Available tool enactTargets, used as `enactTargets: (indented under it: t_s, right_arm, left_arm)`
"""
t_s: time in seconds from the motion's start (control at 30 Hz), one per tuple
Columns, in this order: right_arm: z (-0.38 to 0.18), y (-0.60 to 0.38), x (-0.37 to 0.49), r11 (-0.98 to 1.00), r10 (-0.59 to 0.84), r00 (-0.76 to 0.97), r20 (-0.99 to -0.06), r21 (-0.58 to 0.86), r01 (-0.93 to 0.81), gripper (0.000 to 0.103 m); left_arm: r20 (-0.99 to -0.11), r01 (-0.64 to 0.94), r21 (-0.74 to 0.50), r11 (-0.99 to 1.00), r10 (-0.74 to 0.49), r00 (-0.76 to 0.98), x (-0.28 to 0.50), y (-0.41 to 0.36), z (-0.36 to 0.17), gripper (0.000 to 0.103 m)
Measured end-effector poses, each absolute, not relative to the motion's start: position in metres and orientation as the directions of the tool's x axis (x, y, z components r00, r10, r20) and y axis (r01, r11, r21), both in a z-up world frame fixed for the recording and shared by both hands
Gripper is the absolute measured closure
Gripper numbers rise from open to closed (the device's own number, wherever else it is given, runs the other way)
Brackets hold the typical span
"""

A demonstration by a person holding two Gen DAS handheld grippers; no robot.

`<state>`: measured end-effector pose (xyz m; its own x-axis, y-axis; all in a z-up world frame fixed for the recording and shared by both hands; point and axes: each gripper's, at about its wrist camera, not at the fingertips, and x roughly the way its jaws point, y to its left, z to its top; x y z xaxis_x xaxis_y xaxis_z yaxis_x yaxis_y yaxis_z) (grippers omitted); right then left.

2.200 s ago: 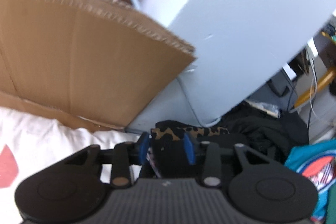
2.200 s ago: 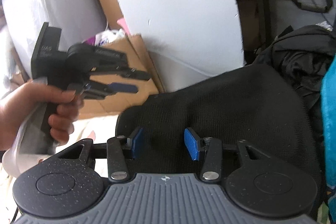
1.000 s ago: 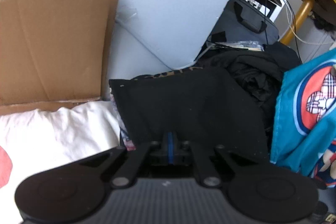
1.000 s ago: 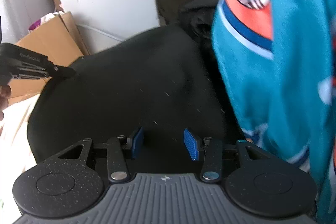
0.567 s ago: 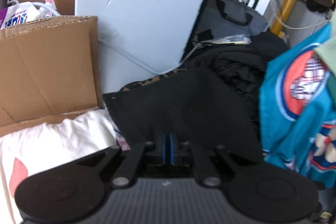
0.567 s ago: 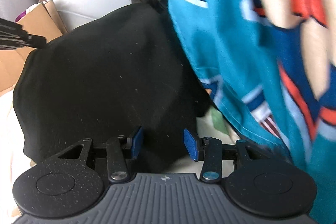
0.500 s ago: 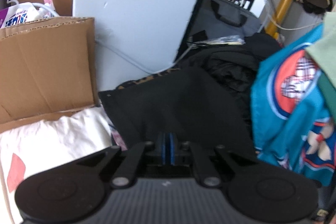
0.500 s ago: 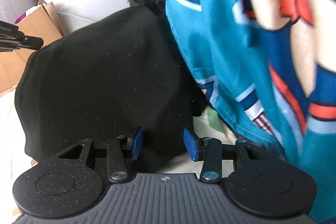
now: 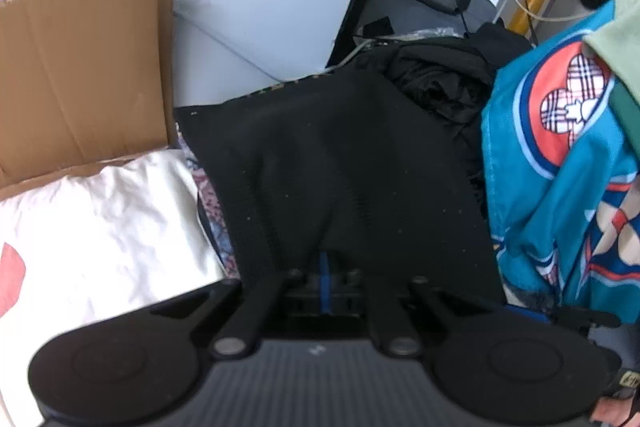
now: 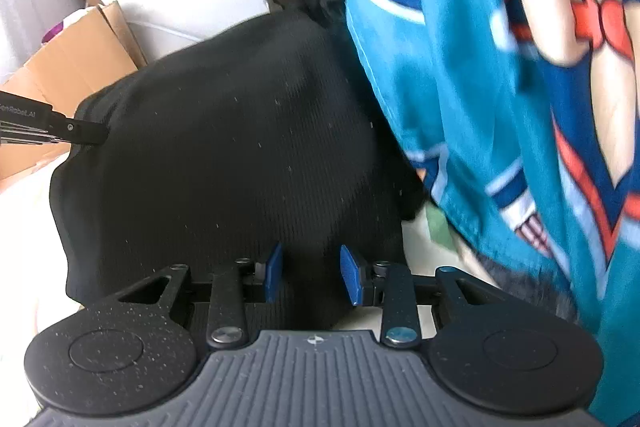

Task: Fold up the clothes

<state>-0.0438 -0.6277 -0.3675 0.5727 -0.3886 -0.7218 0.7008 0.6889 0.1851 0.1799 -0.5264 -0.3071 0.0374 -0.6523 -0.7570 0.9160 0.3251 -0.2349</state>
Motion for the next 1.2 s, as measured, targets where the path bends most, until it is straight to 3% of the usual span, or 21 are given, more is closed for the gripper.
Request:
enactTargets:
  t_s: [0.27, 0.33, 0.4, 0.5, 0.67, 0.87, 1.2]
  right_arm:
    - [-0.356, -0.618, -0.041, 0.689, -0.343, 0.539, -0.769, 0.184, 0.701, 0.064]
    - [-0.347, -0.613, -0.040, 0.695, -0.336, 0.538, -0.773, 0.182, 0.695, 0.065]
    - [-0.335, -0.608, -0.037, 0.688, -0.337, 0.526, -0.781, 0.177, 0.704, 0.064]
    - [-0.314, -0.600, -0.037, 0.693, -0.322, 0.523, -0.789, 0.180, 0.698, 0.062]
    - [-0.274, -0.594, -0.047, 0.675, -0.303, 0.515, -0.802, 0.201, 0.710, 0.030]
    - [-0.238, -0.592, -0.068, 0.658, -0.256, 0.485, -0.836, 0.216, 0.721, 0.018]
    - [-0.179, -0.587, -0.100, 0.640, -0.221, 0.505, -0.834, 0.266, 0.720, 0.002]
  left_arm:
    - [-0.807, 0.882, -0.213, 0.420, -0.585, 0.083, 0.181, -0.502, -0.300, 0.100]
    - [-0.816, 0.877, -0.216, 0.428, -0.572, 0.078, 0.182, -0.490, -0.292, 0.091]
    - [-0.824, 0.878, -0.211, 0.430, -0.561, 0.077, 0.181, -0.479, -0.281, 0.072]
    - [-0.834, 0.872, -0.191, 0.451, -0.542, 0.098, 0.179, -0.463, -0.260, 0.053]
    - [-0.852, 0.846, -0.173, 0.505, -0.507, 0.128, 0.174, -0.440, -0.222, 0.032]
    - [-0.850, 0.835, -0.140, 0.532, -0.498, 0.174, 0.158, -0.414, -0.169, 0.013]
    - [-0.860, 0.796, -0.112, 0.595, -0.459, 0.222, 0.128, -0.393, -0.086, 0.003]
